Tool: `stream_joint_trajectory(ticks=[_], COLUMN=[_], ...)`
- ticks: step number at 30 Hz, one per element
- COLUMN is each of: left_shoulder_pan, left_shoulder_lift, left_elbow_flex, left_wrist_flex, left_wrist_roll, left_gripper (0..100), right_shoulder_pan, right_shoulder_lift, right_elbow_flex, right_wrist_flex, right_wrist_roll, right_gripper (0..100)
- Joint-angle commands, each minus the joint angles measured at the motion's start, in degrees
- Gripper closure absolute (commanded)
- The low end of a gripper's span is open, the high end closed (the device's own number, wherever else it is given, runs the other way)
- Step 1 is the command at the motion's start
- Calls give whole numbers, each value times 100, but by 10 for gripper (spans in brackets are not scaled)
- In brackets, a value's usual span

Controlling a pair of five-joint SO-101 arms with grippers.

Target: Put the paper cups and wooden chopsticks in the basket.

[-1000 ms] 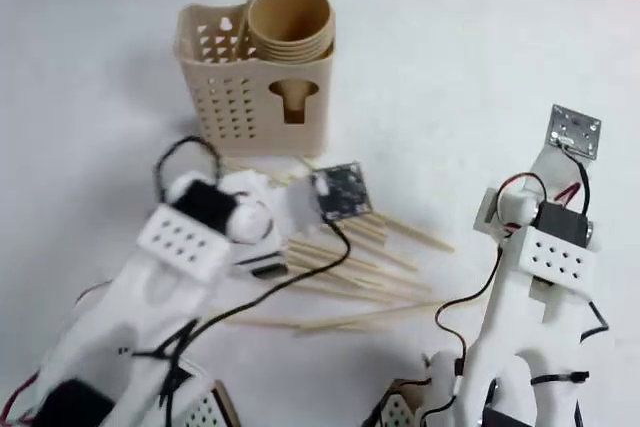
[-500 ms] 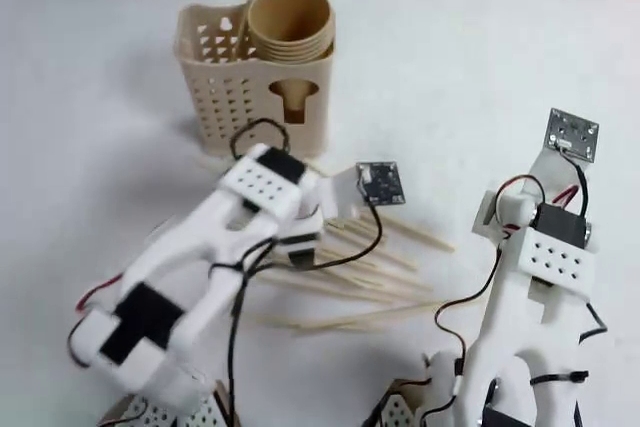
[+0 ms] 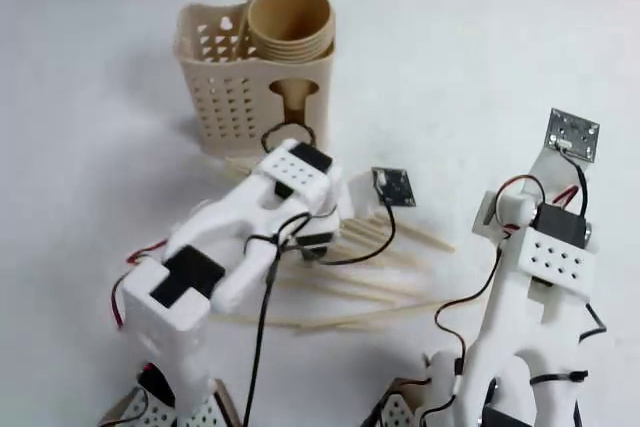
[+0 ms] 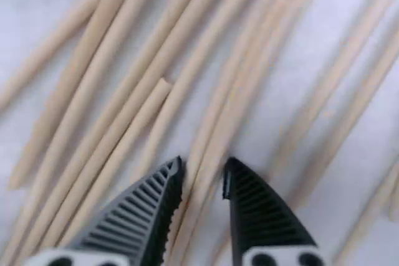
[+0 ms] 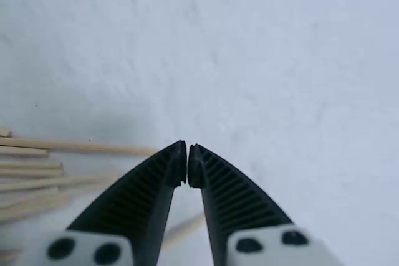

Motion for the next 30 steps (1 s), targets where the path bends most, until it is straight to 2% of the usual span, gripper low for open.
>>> stream_joint_trajectory(ticks=[1, 16, 30], left_shoulder_pan=[4, 365, 224], left_shoulder_lift=[-13, -1780, -3662], left_elbow_flex=[-176, -114, -185], left_wrist_flex=[-44, 1451, 1644], left_wrist_roll=[185, 510, 1020], left_gripper=[980, 979, 980], right_shoulder_pan=[66, 75, 75], right_shoulder_lift=[-119, -119, -119], right_elbow_flex=[-35, -35, -35], right_wrist_flex=[-48, -48, -48], right_wrist_roll=[-53, -53, -53], right_gripper=[980, 980, 980])
